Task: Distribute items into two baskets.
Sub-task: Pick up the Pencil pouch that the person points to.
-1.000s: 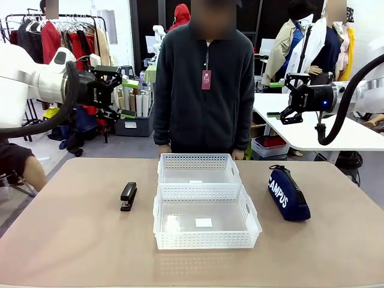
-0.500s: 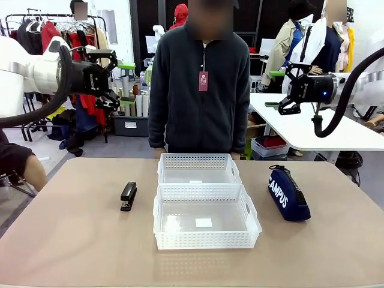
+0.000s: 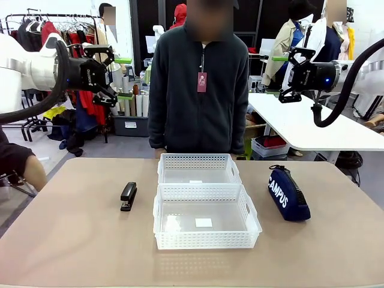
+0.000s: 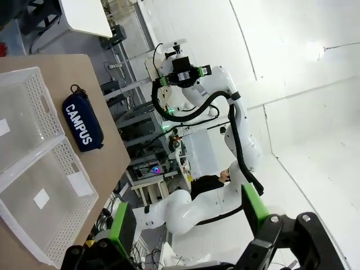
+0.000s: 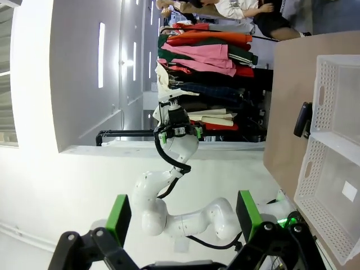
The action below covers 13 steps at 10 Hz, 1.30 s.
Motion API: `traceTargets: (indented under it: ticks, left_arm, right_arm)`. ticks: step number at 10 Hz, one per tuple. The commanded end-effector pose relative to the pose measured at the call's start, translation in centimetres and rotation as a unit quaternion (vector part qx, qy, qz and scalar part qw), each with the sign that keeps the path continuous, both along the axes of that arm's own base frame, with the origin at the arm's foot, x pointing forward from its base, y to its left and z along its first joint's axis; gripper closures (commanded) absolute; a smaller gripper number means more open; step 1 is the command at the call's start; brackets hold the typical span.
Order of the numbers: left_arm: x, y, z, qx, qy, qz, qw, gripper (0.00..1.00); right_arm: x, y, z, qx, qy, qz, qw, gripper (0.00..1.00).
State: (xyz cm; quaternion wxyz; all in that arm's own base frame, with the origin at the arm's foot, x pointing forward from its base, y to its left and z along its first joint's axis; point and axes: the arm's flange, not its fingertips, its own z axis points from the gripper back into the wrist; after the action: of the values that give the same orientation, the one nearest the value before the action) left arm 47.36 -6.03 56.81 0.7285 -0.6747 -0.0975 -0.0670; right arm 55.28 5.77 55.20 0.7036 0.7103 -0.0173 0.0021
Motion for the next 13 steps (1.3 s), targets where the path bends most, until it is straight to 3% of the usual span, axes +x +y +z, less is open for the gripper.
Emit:
traceTargets:
  ticks: [1, 2, 13]
  left_arm:
    - [1.1, 0.3, -0.3, -0.009, 0.006, -0.017, 1.0, 0.0]
    - [0.0, 0.0, 0.0, 0.0, 0.0, 0.0, 1.0, 0.0]
    - [0.0, 0.0, 0.0, 0.0, 0.0, 0.0, 1.0, 0.0]
  right_arm:
    - [1.3, -0.7, -0.4, 0.015, 0.003, -0.004, 1.0, 0.0]
    - [0.0, 0.0, 0.0, 0.0, 0.0, 0.0, 1.0, 0.0]
    - [0.0, 0.0, 0.0, 0.0, 0.0, 0.0, 1.0, 0.0]
